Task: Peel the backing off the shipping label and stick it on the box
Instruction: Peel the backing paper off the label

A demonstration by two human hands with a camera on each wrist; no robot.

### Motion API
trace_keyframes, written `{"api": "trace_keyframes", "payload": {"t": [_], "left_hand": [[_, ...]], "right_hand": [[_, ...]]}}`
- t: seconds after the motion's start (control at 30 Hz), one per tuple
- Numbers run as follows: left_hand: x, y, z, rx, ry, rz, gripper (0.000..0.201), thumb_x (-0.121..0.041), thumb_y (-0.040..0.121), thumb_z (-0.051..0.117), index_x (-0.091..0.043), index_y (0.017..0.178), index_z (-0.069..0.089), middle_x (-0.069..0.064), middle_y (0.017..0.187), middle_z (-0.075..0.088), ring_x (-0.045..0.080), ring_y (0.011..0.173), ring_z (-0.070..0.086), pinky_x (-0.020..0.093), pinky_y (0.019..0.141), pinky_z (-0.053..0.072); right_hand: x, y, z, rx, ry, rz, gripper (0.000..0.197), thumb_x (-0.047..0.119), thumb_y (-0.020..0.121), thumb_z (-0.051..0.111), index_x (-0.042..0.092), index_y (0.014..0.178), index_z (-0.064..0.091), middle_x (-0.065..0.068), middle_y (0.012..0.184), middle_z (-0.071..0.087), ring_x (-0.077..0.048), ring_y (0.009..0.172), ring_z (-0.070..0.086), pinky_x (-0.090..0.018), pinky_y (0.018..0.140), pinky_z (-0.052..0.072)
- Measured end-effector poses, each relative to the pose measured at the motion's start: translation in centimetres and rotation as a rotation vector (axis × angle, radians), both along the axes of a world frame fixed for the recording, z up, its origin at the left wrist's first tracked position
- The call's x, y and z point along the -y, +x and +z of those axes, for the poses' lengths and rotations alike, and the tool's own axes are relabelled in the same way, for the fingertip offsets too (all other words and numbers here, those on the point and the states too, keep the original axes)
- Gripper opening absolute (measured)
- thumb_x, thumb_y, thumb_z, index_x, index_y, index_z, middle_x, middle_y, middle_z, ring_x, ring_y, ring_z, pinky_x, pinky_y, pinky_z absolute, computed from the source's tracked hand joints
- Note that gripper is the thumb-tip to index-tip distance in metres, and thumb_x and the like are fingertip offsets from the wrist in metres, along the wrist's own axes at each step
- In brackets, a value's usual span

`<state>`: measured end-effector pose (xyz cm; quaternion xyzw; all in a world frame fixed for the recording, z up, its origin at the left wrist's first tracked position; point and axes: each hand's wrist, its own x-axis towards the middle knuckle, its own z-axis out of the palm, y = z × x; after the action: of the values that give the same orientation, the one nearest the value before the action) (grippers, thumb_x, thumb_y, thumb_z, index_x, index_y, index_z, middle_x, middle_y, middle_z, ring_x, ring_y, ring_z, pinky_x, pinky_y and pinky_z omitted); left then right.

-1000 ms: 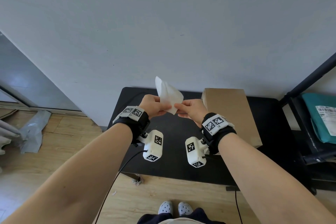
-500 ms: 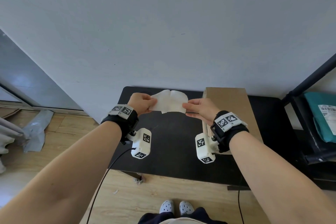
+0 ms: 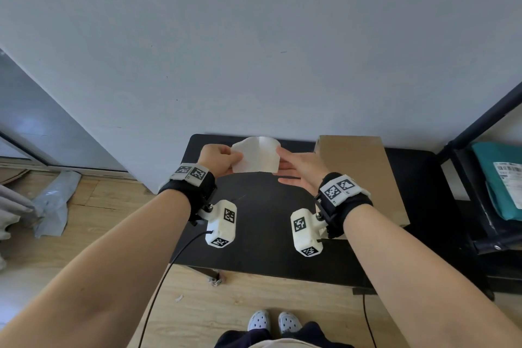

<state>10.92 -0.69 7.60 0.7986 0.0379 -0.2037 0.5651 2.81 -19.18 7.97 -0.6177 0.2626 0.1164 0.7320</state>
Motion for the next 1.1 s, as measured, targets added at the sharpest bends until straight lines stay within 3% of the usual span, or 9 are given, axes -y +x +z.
{"api": "trace_keyframes", "payload": {"t": [0.2, 0.37, 0.6, 0.73, 0.83, 0.93, 1.1], "left_hand": [[0.5, -0.6, -0.1, -0.029, -0.008, -0.030, 0.023, -0.005, 0.087, 0.062, -0.005, 0.064, 0.057, 0.008, 0.070, 0.055, 0.014, 0.064, 0.056, 0.014, 0.050, 0.056], [-0.3, -0.3, 0.1, -0.013, 0.092, -0.012, 0.026, -0.005, 0.087, 0.060, -0.006, 0.061, 0.058, 0.007, 0.065, 0.053, 0.015, 0.058, 0.054, 0.015, 0.046, 0.053], [-0.9, 0.2, 0.6, -0.058, 0.101, 0.018, 0.021, -0.005, 0.087, 0.062, -0.005, 0.066, 0.059, 0.009, 0.069, 0.057, 0.016, 0.059, 0.057, 0.014, 0.041, 0.052], [-0.8, 0.4, 0.9, -0.076, 0.106, 0.032, 0.018, -0.005, 0.087, 0.062, -0.004, 0.069, 0.059, 0.011, 0.072, 0.060, 0.015, 0.048, 0.063, 0.015, 0.038, 0.050], [-0.8, 0.7, 1.0, -0.087, 0.104, 0.043, 0.017, -0.004, 0.087, 0.061, -0.005, 0.070, 0.058, 0.013, 0.071, 0.062, 0.006, 0.034, 0.062, 0.015, 0.039, 0.052], [-1.2, 0.9, 1.2, -0.096, 0.119, 0.047, 0.016, -0.005, 0.088, 0.061, -0.005, 0.073, 0.057, 0.014, 0.074, 0.063, 0.005, 0.033, 0.061, 0.015, 0.040, 0.052], [-1.6, 1.1, 1.2, -0.081, 0.142, 0.056, 0.017, -0.004, 0.087, 0.062, -0.006, 0.070, 0.058, 0.018, 0.082, 0.064, 0.006, 0.033, 0.061, 0.017, 0.043, 0.053]], "right_hand": [[-0.6, 0.1, -0.6, 0.047, -0.007, -0.112, 0.031, 0.016, 0.087, 0.063, -0.005, 0.109, 0.061, -0.016, 0.097, 0.066, -0.028, 0.089, 0.065, -0.031, 0.077, 0.056], [0.1, -0.1, -0.5, 0.063, -0.057, -0.141, 0.005, 0.009, 0.087, 0.062, 0.006, 0.084, 0.064, -0.016, 0.095, 0.066, -0.022, 0.079, 0.066, -0.030, 0.074, 0.057], [0.3, 0.2, -0.1, 0.054, -0.093, -0.132, 0.012, 0.007, 0.090, 0.058, 0.008, 0.077, 0.058, -0.008, 0.079, 0.064, -0.016, 0.069, 0.064, -0.018, 0.054, 0.057], [0.7, 0.2, 0.0, 0.030, -0.088, -0.138, 0.014, 0.005, 0.091, 0.056, 0.007, 0.077, 0.055, -0.012, 0.084, 0.063, -0.017, 0.068, 0.062, -0.017, 0.052, 0.055], [1.2, 0.4, -0.1, 0.011, -0.109, -0.160, 0.006, 0.005, 0.091, 0.056, 0.002, 0.086, 0.057, -0.023, 0.102, 0.062, -0.018, 0.069, 0.062, -0.018, 0.051, 0.055], [1.9, 0.3, -0.1, 0.000, -0.142, -0.153, 0.020, 0.006, 0.091, 0.056, -0.005, 0.107, 0.057, -0.026, 0.115, 0.062, -0.021, 0.075, 0.063, -0.020, 0.056, 0.056], [2.7, 0.1, 0.2, -0.032, -0.184, -0.151, 0.028, 0.007, 0.090, 0.056, -0.009, 0.113, 0.056, -0.026, 0.119, 0.062, -0.034, 0.103, 0.064, -0.028, 0.069, 0.054]]}}
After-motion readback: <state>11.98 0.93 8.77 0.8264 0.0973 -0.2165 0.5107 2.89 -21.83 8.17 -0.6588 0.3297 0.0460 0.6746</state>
